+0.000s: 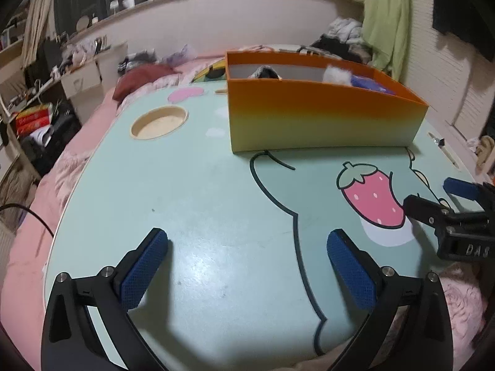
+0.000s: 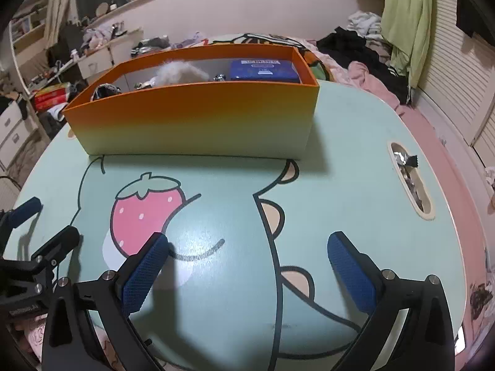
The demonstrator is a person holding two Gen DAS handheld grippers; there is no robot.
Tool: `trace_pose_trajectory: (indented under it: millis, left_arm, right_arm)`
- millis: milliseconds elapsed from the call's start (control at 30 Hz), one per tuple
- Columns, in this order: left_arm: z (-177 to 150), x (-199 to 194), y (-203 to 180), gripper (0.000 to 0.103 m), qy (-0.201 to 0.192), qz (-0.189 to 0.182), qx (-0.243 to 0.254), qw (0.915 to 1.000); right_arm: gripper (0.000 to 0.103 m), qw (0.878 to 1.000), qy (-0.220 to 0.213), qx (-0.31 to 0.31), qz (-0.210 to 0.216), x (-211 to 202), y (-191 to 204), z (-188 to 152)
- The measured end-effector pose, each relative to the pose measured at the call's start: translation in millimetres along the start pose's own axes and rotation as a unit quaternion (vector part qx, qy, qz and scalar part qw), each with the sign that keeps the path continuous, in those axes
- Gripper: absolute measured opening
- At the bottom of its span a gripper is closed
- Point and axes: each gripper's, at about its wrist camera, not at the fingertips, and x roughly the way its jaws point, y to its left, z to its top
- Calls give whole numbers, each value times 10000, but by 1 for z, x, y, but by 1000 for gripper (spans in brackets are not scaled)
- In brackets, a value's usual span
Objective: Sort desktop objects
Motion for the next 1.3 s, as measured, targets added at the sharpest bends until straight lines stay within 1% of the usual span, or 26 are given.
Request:
trace_pose_trajectory:
  millis: [67, 200, 400, 1300]
  left_arm:
    - [1, 2, -6, 103, 79, -69, 76, 9999]
    - [-3, 2, -12, 103, -46, -88, 79, 9999]
    - [-3, -1, -11, 103, -152, -50, 37, 9999]
    - [1, 0, -11, 103, -165, 7, 0, 9999]
  right_arm:
    - [103, 10000, 18, 73, -61, 0, 0, 0]
    - [103, 9999, -26, 106, -90, 0, -2, 1]
    - [103, 9999, -89, 78, -76, 0, -3, 1]
    - [103, 9999, -90, 81, -78, 0, -2, 1]
